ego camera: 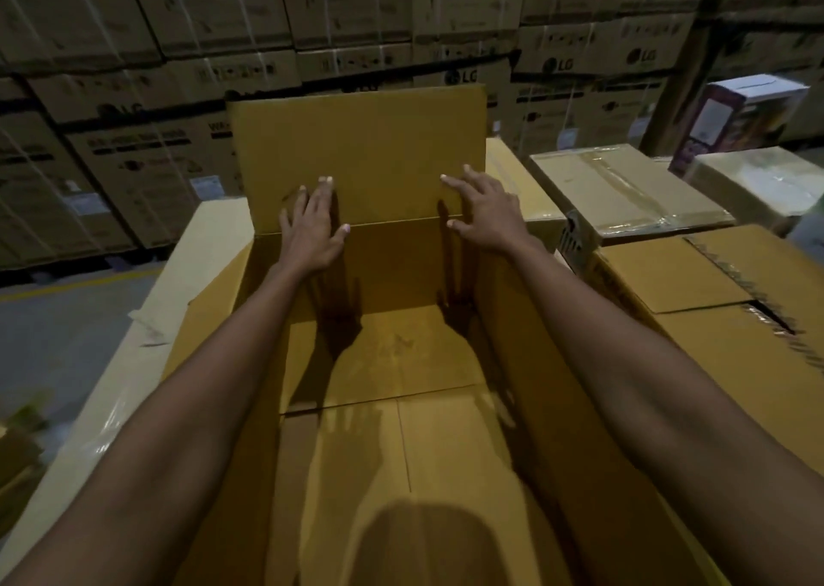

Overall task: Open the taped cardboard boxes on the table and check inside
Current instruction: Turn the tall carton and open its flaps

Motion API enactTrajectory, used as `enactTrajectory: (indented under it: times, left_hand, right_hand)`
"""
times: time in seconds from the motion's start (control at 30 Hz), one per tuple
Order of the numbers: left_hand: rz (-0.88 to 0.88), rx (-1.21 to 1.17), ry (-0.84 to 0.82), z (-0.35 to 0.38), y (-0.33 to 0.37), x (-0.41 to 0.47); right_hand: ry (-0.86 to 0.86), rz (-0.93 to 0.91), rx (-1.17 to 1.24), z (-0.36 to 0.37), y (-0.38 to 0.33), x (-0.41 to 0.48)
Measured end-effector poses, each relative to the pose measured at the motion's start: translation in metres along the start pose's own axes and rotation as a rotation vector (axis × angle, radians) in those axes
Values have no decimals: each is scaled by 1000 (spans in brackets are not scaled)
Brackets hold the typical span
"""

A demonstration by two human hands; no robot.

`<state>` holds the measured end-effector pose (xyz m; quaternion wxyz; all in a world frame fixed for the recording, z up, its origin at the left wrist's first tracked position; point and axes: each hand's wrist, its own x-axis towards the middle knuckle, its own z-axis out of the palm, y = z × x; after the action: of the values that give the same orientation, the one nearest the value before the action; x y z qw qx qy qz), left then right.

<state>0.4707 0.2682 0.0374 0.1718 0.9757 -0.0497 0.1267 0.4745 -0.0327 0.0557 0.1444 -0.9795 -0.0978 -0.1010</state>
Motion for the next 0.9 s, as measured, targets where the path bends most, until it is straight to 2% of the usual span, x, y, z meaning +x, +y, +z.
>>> enactTrajectory:
  times: [0.17,0.27,0.47,0.6,0.67,0.9]
  left_hand:
    - [-20,141,-116,40,-16,9]
    - [-5,184,-75,48,-24,1]
    - [-125,-121,-98,6,-3,-46]
    - [-135,-243,-27,-25,23,-121]
    - [-108,-279,-23,-32,36,-163]
    - [91,-251,-214,-69,74,-268]
  right_hand:
    - [-129,139,-183,45,10,-2]
    - [-115,123,-272,50,8,-9]
    - [-287,130,-102,22,-11,-39]
    - [-282,59,-44,6,-28,-102]
    - [-263,31,16,-2,-38,-136]
    - [-198,-51,170,-40,-81,-257]
